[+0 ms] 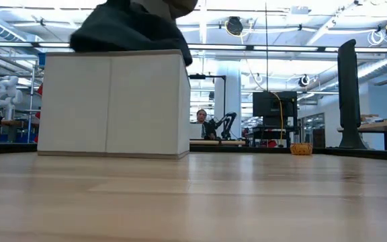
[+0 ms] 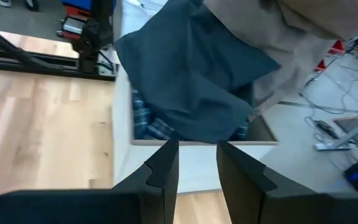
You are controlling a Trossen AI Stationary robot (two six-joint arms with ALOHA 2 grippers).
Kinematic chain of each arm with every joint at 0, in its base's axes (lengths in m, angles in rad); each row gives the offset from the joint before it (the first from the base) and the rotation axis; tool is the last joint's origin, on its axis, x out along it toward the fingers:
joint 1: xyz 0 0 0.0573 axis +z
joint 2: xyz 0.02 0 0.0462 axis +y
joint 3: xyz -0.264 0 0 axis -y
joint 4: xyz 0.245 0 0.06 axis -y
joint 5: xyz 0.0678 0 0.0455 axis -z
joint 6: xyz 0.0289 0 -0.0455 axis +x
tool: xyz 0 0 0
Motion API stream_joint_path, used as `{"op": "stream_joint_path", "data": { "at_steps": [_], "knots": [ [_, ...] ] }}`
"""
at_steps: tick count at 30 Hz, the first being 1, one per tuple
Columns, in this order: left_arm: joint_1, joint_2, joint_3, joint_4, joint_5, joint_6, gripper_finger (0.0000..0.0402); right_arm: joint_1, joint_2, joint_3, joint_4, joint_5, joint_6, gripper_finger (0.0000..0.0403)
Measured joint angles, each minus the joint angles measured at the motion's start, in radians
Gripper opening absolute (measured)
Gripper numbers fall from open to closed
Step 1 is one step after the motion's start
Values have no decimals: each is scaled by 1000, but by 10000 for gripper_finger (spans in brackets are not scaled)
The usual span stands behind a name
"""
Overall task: Sort clothes
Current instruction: Put the brown jacket into the laundry organizer
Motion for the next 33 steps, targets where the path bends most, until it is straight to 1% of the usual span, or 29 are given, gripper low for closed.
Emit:
{"op": "stream_joint_path", "data": {
  "at_steps": [4,6,8,11,12,13,15,19,21,24,27,29,31,33],
  "knots": [
    [59,38,48,-6,60,-141,2,-26,-33,0,-27,0,-36,98],
    [64,40,50,-20,118,-190,2,-42,-52,0,-49,0,-50,98],
    [60,31,50,-39,224,-257,2,-57,-73,0,-57,0,-59,98],
    [35,10,52,-80,429,-370,2,-76,-105,0,-73,1,-67,98],
    [18,1,52,-128,467,-386,2,-81,-115,0,-73,1,-72,98],
    [-3,-9,52,-197,477,-386,2,-87,-124,0,-73,0,-75,98],
    [-50,-24,52,-357,460,-316,2,-95,-143,0,-72,0,-76,98],
    [-133,-38,50,-701,357,-190,2,-102,-165,0,-55,-3,-76,98],
    [-181,-36,50,-840,321,-146,2,-107,-168,0,-43,-48,-78,98],
    [-256,-36,21,-1012,218,-70,2,-132,-167,0,-10,-139,-99,98],
    [-320,-33,-48,-1137,97,-6,2,-157,-168,0,8,-206,-106,98],
    [-354,-30,-117,-1173,53,4,2,-170,-174,0,11,-234,-107,98],
    [-386,-30,-195,-1191,23,14,2,-177,-178,0,18,-238,-106,98],
    [-415,-35,-293,-1212,-36,30,2,-189,-179,0,10,-241,-91,98]
  ]
}}
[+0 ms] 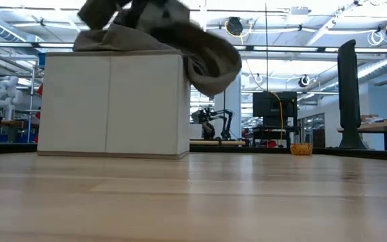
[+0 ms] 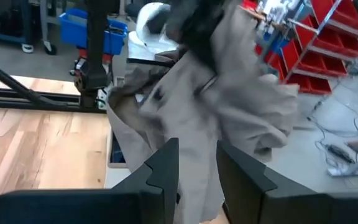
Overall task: Sort clothes
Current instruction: Put the brown jacket into the laundry organizer
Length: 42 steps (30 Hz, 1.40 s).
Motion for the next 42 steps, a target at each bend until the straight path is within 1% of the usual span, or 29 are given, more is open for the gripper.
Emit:
{"op": "stream_joint_path", "data": {
  "at_steps": [2,5,8,9,12,15,18,20,23,26,28,32,33,37,39,42],
  "knots": [
    [-20,0,-115,-5,-57,0,2,-17,1,0,-14,-1,28,98],
    [-37,5,-290,6,-87,-6,2,-47,1,0,-59,1,85,98],
    [-54,0,-469,113,-92,-20,2,-83,1,0,-109,-6,109,98],
    [-63,0,-531,163,-91,-30,2,-94,1,0,-119,-22,110,98],
    [-81,0,-711,338,-54,-64,2,-122,1,0,-123,-71,116,98],
    [-99,-2,-868,502,-13,-125,2,-131,1,0,-113,-89,114,98],
    [-127,-3,-984,618,63,-219,2,-138,1,0,-107,-100,112,98],
    [-159,-5,-1027,655,105,-281,2,-139,1,0,-105,-99,111,98],
    [-226,-2,-1040,655,143,-349,2,-139,1,0,-105,-99,111,98],
    [-290,-1,-1029,668,220,-398,2,-139,1,0,-104,-98,110,98],
    [-331,2,-1001,670,256,-426,2,-139,1,0,-101,-97,110,98],
    [-404,8,-928,657,274,-440,2,-139,1,0,-91,-97,112,98],
    [-419,9,-907,652,294,-438,2,-138,1,0,-89,-97,112,98],
    [-469,8,-830,660,434,-434,2,-138,1,0,-89,-97,112,98],
    [-489,8,-792,651,445,-432,2,-139,1,0,-89,-97,112,98],
    [-506,8,-708,612,418,-387,2,-146,1,0,-90,-99,110,98]
  ]
}}
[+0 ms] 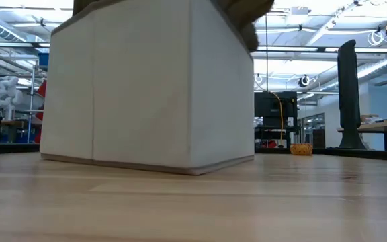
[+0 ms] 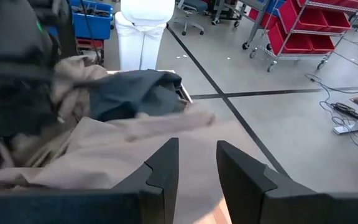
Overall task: Sort clothes
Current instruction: Put the brown jacket into the laundry organizer
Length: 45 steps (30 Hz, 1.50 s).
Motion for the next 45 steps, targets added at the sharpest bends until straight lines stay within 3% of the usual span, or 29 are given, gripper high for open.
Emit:
{"op": "stream_joint_path", "data": {
  "at_steps": [3,8,14,25,33,39,45],
  "knots": [
    [-9,-2,74,-51,-17,76,16,-6,0,0,0,1,2,98],
    [-16,-2,152,-106,-64,121,80,-6,0,0,-6,0,2,98],
    [-1,-2,276,-285,-89,143,144,-10,0,0,-23,-1,-1,98],
    [19,-4,554,-492,-92,205,155,-88,125,0,-33,-100,22,98],
    [19,-13,629,-371,-84,361,155,-108,283,0,73,-111,-4,98],
    [20,-38,628,-327,11,388,141,-107,388,0,278,-381,-5,98],
    [20,-98,629,-525,-171,407,121,-82,523,0,360,-560,-2,98]
  ]
}}
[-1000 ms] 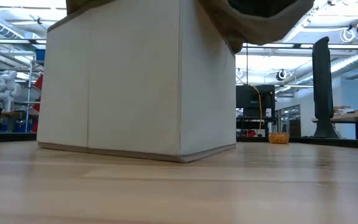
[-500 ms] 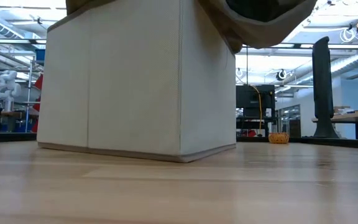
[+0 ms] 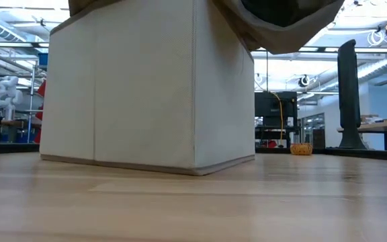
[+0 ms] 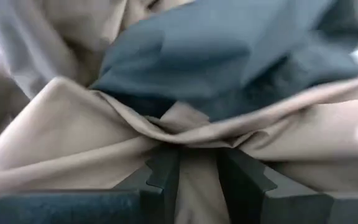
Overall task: Sort clothes
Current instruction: Put the brown jacket into the laundry organizer
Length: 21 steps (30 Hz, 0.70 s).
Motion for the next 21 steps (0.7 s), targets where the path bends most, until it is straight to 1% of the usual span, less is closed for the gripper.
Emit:
{"op": "stream_joint_path", "data": {
  "at_steps": [2,4,9,13,18,21],
  "knots": [
    [0,3,-2,-47,-31,0,117,17,50,0,4,-27,0,98],
    [0,5,-2,-71,-34,1,116,33,99,1,6,-39,-3,98],
    [-1,6,-2,-73,-34,20,116,50,209,5,-21,-48,10,98],
    [-1,6,-23,-66,-34,26,115,49,288,8,-82,-51,41,98],
    [0,9,-59,-64,-34,27,115,40,325,10,-207,-44,56,98],
    [0,12,-71,-62,-34,27,115,33,321,10,-270,23,56,98]
  ]
}}
